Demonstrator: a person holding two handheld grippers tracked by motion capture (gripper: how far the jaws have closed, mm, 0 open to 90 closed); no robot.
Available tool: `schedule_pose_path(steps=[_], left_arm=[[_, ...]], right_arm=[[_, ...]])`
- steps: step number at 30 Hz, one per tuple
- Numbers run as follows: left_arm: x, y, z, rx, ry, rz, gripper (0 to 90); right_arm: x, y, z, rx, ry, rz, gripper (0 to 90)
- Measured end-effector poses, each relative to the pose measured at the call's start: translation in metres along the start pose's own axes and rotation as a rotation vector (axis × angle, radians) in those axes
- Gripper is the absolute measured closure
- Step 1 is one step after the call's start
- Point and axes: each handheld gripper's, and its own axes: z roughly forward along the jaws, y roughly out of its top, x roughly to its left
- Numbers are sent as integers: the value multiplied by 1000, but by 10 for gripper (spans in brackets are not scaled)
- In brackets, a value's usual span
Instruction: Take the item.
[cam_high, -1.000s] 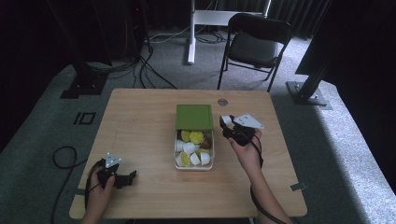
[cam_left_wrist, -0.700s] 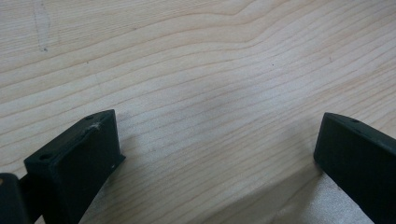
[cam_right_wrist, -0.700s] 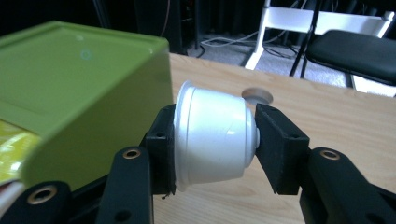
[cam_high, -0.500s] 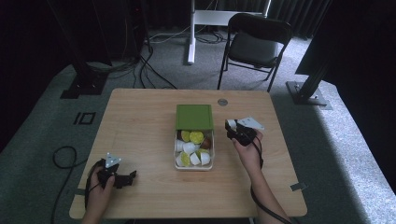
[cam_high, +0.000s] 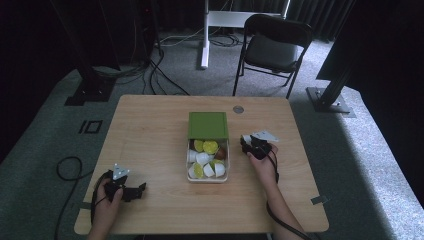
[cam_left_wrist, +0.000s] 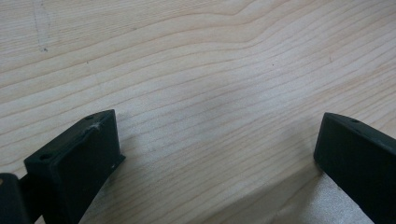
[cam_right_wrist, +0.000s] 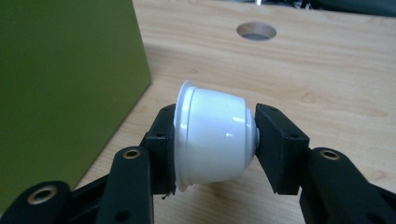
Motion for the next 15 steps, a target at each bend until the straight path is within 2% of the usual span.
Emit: schedule_pose_path(steps=[9, 13, 15], left_arm=[[0, 0, 0, 1, 0, 2, 14], [0, 0, 0, 1, 0, 2, 13], [0, 0, 0, 1, 0, 1, 13]], right_arm=[[-3, -9, 6, 38, 6, 17, 524], [-5, -9, 7, 67, 12, 48, 521], [-7, -9, 7, 93, 11, 48, 520]])
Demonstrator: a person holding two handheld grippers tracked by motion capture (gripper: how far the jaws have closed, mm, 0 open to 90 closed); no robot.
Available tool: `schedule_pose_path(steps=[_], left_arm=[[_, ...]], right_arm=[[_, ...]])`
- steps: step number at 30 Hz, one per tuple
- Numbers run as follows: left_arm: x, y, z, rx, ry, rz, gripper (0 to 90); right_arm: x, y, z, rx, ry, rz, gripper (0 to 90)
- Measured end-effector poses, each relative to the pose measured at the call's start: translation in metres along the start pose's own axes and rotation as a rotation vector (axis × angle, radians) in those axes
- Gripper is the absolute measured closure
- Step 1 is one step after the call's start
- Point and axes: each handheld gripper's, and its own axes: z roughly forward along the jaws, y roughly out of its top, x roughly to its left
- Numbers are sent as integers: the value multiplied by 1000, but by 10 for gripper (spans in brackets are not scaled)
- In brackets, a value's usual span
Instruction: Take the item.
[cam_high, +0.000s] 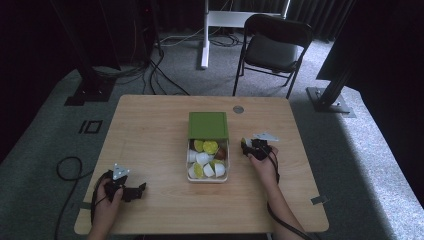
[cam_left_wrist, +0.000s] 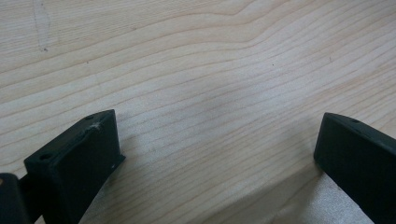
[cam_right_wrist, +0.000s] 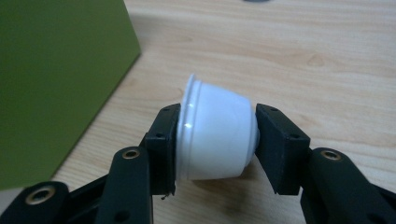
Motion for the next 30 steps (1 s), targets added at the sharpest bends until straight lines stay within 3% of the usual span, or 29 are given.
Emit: schedule_pose_path(steps=[9, 15, 19, 23, 26, 30], left_arm=[[0, 0, 0, 0, 0, -1, 14], [0, 0, 0, 0, 0, 0, 13], [0, 0, 0, 0, 0, -1, 13], [0, 0, 0, 0, 0, -1, 14], [0, 0, 0, 0, 0, -1, 13], [0, 0, 0, 0, 0, 0, 14]], right_arm=[[-10, 2, -8, -27, -5, -36, 300], [-20, -1, -26, -44, 15, -49, 261], [-24, -3, -39, -59, 67, -73, 202], [-24, -10, -49, -44, 90, -155, 197], [-24, -16, -57, -28, 142, -221, 176], [-22, -24, -68, -28, 211, -258, 176]])
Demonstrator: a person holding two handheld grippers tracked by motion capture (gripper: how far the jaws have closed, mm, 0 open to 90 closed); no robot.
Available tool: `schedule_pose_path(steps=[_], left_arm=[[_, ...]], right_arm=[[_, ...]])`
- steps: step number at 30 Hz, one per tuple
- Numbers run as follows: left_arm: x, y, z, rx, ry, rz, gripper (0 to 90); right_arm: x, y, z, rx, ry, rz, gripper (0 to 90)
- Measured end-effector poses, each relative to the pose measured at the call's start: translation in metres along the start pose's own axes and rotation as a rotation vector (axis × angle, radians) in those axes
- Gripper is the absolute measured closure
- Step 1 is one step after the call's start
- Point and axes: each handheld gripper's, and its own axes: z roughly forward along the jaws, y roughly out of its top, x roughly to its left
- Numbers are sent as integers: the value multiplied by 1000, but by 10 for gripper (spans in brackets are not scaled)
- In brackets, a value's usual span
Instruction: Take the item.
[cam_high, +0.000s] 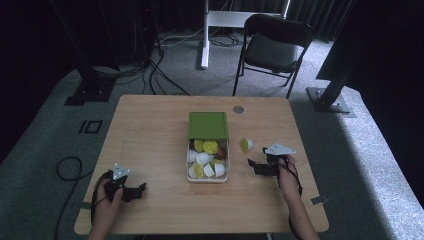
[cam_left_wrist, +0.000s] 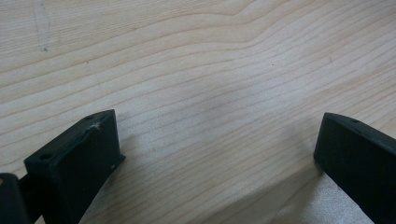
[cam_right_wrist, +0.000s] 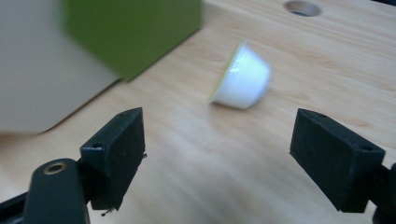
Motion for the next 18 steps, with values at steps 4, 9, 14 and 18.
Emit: schedule_pose_path(steps=[4, 9, 14, 18], left_arm=[[0, 0, 0, 0, 0, 0, 13], [0, 0, 0, 0, 0, 0, 13], [0, 0, 0, 0, 0, 0, 13], [0, 0, 0, 0, 0, -1, 13]], right_arm=[[6, -5, -8, 6, 78, -53, 178], [14, -11, -15, 34, 183, -103, 178], [21, -18, -20, 57, 306, -203, 179], [25, -24, -24, 81, 370, -259, 179]])
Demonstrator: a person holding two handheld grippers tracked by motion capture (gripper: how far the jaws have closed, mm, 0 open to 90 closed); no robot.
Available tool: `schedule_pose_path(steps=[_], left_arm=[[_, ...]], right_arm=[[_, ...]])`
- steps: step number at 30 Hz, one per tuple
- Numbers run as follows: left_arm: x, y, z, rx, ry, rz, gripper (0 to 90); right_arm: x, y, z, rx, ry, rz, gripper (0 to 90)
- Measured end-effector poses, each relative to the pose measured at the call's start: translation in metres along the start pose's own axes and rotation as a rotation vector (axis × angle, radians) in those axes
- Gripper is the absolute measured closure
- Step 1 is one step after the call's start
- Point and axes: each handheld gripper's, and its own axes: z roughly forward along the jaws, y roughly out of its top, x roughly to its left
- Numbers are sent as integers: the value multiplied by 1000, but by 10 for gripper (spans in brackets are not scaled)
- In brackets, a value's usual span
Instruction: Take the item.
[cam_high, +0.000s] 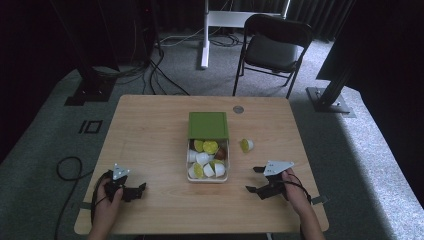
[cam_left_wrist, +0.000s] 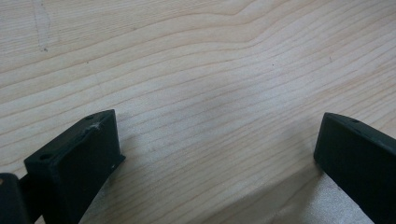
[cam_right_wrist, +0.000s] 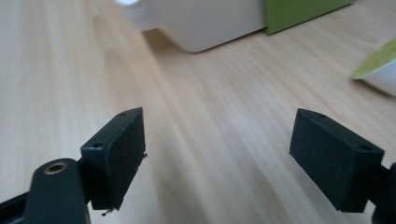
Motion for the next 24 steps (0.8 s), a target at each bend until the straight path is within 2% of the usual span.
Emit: schedule_pose_path(steps=[6, 14, 18, 24], left_arm=[[0, 0, 0, 2, 0, 2, 14], [0, 0, 0, 2, 0, 2, 14], [0, 0, 0, 2, 0, 2, 14], [0, 0, 0, 1, 0, 2, 13]], right_arm=[[4, -7, -4, 22, 51, -23, 179], [7, -16, -4, 77, 71, -54, 180], [7, -19, -4, 84, 88, -58, 180], [9, -24, -6, 94, 100, -94, 180]])
